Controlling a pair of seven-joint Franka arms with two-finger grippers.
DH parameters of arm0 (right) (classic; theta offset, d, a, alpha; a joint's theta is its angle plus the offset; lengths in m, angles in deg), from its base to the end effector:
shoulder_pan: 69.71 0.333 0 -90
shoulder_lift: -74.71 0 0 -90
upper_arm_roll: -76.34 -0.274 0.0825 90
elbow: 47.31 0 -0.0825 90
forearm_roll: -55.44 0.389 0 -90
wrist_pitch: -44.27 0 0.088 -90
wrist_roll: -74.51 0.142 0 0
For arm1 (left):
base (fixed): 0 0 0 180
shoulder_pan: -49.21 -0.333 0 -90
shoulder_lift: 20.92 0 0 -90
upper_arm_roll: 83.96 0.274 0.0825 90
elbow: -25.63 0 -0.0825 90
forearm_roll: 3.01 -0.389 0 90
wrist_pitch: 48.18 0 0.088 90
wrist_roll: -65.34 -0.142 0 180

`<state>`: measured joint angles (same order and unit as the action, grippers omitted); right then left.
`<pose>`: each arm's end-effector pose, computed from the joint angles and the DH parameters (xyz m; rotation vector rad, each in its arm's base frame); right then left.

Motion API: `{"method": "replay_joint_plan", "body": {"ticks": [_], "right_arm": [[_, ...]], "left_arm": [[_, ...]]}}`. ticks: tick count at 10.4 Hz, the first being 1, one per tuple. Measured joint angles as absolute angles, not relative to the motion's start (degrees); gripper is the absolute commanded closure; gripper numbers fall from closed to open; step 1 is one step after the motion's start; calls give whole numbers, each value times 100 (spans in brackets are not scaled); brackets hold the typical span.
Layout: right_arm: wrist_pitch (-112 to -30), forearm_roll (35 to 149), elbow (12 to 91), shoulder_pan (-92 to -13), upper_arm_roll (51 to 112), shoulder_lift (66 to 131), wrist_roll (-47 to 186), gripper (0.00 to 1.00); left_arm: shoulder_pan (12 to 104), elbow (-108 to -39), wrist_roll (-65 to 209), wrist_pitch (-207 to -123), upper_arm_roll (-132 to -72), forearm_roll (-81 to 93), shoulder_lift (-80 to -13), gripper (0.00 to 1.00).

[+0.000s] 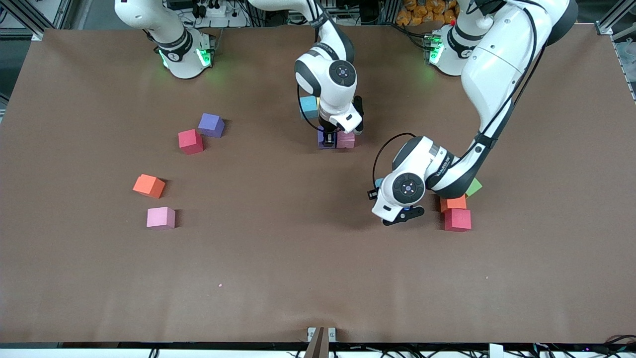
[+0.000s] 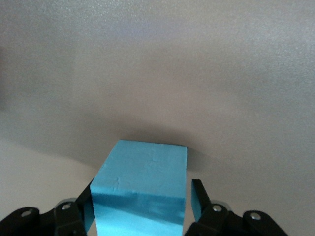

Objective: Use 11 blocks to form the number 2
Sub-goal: 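Place the purple cube below the pink cube with the right gripper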

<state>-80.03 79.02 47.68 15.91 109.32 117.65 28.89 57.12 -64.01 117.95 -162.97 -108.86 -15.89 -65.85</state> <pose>0.3589 0.5365 0.1474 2.1757 2.1681 -0.1374 0.5508 -0.3175 0.1268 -2.9915 -0.4441 0.4280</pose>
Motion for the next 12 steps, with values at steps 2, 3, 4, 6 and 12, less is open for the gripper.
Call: {"method": "replay_joint_plan", "body": {"ticks": [2,3,4,6,12], "right_arm": [[-8004,7902,4757,1591,10928,11791,2944,61],[-8004,7902,4745,1591,10917,11806,3010,61],[-8004,7902,4732,1591,10889,11823,3044,60],[-8013,7902,4711,1591,10878,11841,3079,52],[-8053,7899,4667,1590,10878,11867,3092,0]], "left_arm": [[5702,-6398,11795,-16299,-10884,-1589,-6587,38],[5693,-6381,11795,-16301,-10884,-1589,-6587,44],[5682,-6350,11796,-16301,-10884,-1589,-6587,45],[5668,-6304,11800,-16301,-10884,-1589,-6587,45],[5629,-6220,12153,-16263,-10912,-1589,-6485,46]]}}
